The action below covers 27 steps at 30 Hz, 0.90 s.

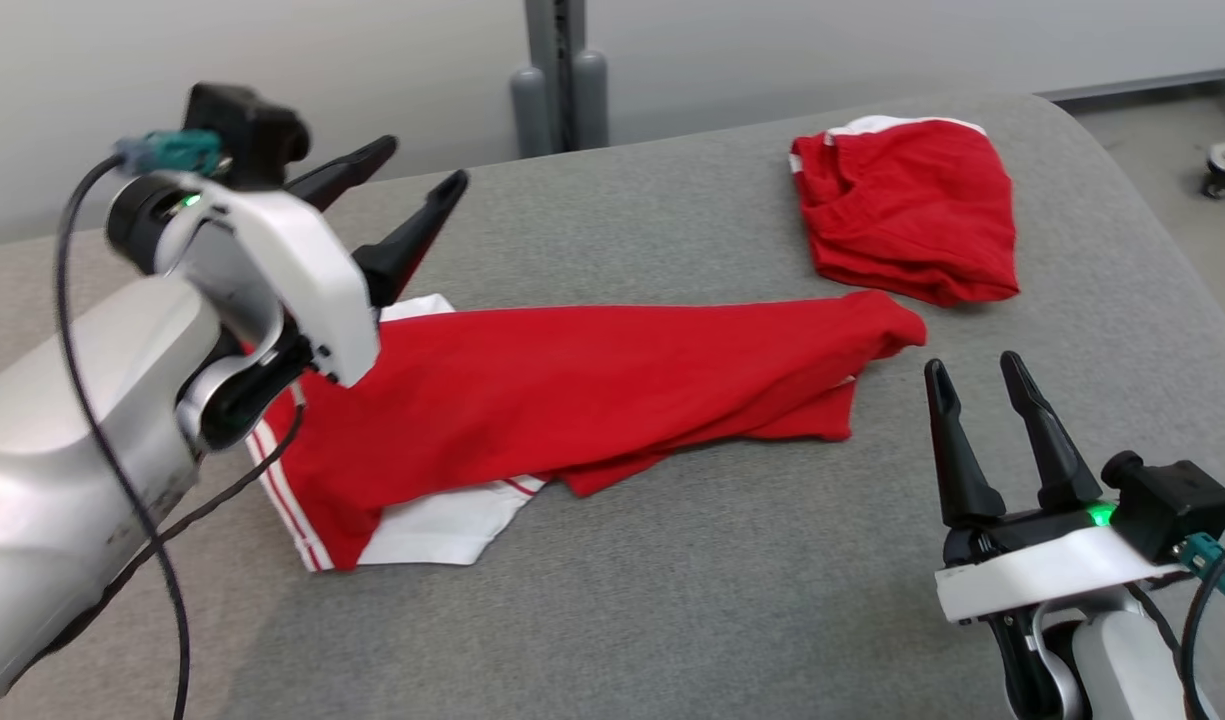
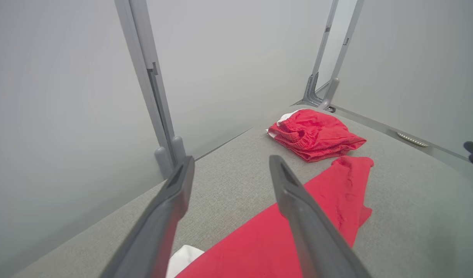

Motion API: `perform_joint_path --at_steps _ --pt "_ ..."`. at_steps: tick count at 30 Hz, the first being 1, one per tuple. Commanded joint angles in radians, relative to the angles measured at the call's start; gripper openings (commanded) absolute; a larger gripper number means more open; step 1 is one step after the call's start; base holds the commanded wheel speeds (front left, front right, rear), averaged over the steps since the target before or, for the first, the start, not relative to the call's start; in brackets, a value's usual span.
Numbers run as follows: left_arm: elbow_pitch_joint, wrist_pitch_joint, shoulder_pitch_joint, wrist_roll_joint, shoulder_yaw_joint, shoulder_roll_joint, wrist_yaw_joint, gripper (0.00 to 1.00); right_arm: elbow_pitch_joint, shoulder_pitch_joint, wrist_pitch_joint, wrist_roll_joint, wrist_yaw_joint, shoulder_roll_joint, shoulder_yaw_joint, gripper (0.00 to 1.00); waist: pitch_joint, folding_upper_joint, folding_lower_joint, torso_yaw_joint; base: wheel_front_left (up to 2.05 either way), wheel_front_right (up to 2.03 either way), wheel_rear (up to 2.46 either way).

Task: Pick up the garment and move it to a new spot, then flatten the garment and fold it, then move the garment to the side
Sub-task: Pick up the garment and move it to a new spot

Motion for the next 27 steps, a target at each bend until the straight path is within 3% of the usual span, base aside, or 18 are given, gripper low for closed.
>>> perform_joint_path --at_steps 1,8,9,16,20,27 --pt "-0.039 -0.053 0.047 0.008 0.019 0.038 0.037 1.00 0.000 0.019 -0.003 -0.008 0.000 -0.010 -0.012 1.00 -0.018 0.0000 0.0000 0.048 0.00 0.00 0.00" --pt "-0.196 -0.213 0.202 0.011 0.068 0.133 0.192 1.00 -0.012 0.058 -0.003 -0.017 0.000 -0.020 -0.044 1.00 -0.043 0.0000 0.0000 0.107 0.00 0.00 0.00" --pt "-0.196 -0.213 0.202 0.011 0.068 0.133 0.192 1.00 -0.012 0.058 -0.003 -0.017 0.000 -0.020 -0.044 1.00 -0.043 0.0000 0.0000 0.107 0.00 0.00 0.00" --pt "-0.337 -0.268 0.390 0.068 0.171 0.171 0.369 1.00 -0.044 0.094 -0.003 -0.022 0.000 -0.022 -0.060 1.00 -0.056 0.0000 0.0000 0.134 0.00 0.00 0.00" --pt "-0.399 -0.267 0.533 0.150 0.299 0.146 0.424 1.00 -0.068 0.103 -0.003 -0.027 0.000 -0.021 -0.071 1.00 -0.055 0.0000 0.0000 0.137 0.00 0.00 0.00" --pt "-0.418 -0.267 0.776 0.313 0.496 0.045 0.459 1.00 -0.082 0.132 -0.003 -0.028 0.000 -0.014 -0.081 1.00 -0.069 0.0000 0.0000 0.127 0.00 0.00 0.00"
